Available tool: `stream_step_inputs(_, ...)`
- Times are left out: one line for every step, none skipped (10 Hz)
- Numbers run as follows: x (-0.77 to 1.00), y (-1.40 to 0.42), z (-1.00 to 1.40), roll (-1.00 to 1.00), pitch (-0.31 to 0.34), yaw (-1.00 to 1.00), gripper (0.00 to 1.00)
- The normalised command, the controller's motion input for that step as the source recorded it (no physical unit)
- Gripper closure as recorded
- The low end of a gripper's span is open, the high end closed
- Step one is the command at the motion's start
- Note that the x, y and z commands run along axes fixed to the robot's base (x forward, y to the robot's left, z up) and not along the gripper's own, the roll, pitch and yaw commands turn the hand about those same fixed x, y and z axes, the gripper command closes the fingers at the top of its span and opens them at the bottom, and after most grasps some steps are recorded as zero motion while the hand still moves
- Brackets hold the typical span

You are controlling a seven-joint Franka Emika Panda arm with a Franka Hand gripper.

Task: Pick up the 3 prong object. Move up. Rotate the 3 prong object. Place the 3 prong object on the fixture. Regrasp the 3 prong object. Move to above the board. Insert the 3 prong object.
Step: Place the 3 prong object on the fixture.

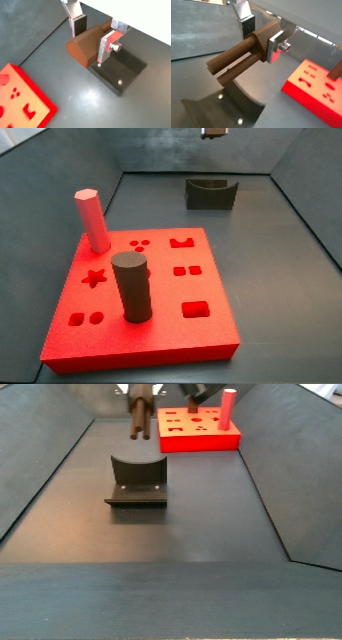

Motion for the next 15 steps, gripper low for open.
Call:
stream_step_inputs(0.14, 0.05, -0.01, -0.72, 0.064, -0.16, 1.0)
stream_step_inputs(0.05, 0.05, 0.0, -0.54, 0.036, -0.14, 1.0)
stream_step_inputs(0.02, 0.04, 0.0, -0.36, -0.006, -0.12, 1.0)
stream_step_inputs(0.03, 0.01, 0.0, -0.21, -0.022, -0.1, 1.0)
stream_step_inputs(0.12, 0.13, -1.0, -1.0, 0.153, 0.02, 1.0)
stream_step_inputs(0.12, 0.13, -1.0, -1.0, 0.153, 0.02, 1.0)
stream_step_inputs(0.14, 0.14, -1.0, -0.98, 0.206, -0.04, 1.0)
stream_step_inputs(0.15, 0.14, -1.0, -0.82, 0.214, -0.08, 1.0)
stream_step_inputs(0.15, 0.14, -1.0, -0.66, 0.193, -0.12, 1.0)
stream_step_inputs(0.16, 0.14, -1.0, -0.49, 0.161, -0.15, 1.0)
stream_step_inputs(0.17, 0.14, -1.0, -0.32, 0.127, -0.17, 1.0)
stream_step_inputs(0.16, 0.12, -0.91, -0.2, 0.079, -0.19, 1.0)
stream_step_inputs(0.13, 0.11, -0.68, -0.16, 0.055, -0.19, 1.0)
stream_step_inputs(0.11, 0.08, -0.46, -0.13, 0.038, -0.18, 1.0)
stream_step_inputs(0.1, 0.07, -0.27, -0.1, 0.024, -0.16, 1.0)
